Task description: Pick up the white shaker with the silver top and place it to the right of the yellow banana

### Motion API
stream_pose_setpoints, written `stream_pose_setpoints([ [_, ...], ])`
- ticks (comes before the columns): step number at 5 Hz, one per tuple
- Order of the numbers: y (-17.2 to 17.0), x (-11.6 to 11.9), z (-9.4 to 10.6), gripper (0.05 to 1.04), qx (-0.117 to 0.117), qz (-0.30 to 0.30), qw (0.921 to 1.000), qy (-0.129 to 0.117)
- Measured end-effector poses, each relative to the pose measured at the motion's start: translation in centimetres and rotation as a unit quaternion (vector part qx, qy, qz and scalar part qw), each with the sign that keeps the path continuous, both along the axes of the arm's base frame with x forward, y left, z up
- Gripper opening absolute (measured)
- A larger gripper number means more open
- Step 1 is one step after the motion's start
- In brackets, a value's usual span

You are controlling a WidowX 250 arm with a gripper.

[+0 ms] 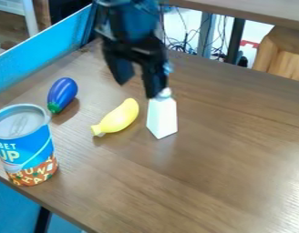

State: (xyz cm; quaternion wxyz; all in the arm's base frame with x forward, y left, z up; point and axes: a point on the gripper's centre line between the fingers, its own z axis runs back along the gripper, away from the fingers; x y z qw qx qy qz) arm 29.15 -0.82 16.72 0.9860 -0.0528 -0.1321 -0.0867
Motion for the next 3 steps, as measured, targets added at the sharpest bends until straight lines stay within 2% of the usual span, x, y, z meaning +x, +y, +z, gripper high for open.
stream_pose_setpoints([
  [1, 1.9, -4.7, 1.4, 1.000, 0.016, 0.002, 0.9992, 0.036],
  [2, 4.7, -9.4, 1.1, 1.000, 0.046, 0.001, 0.9956, 0.082],
  [3, 7.1, -12.7, 1.4, 1.000, 0.054, -0.005, 0.9953, 0.080],
])
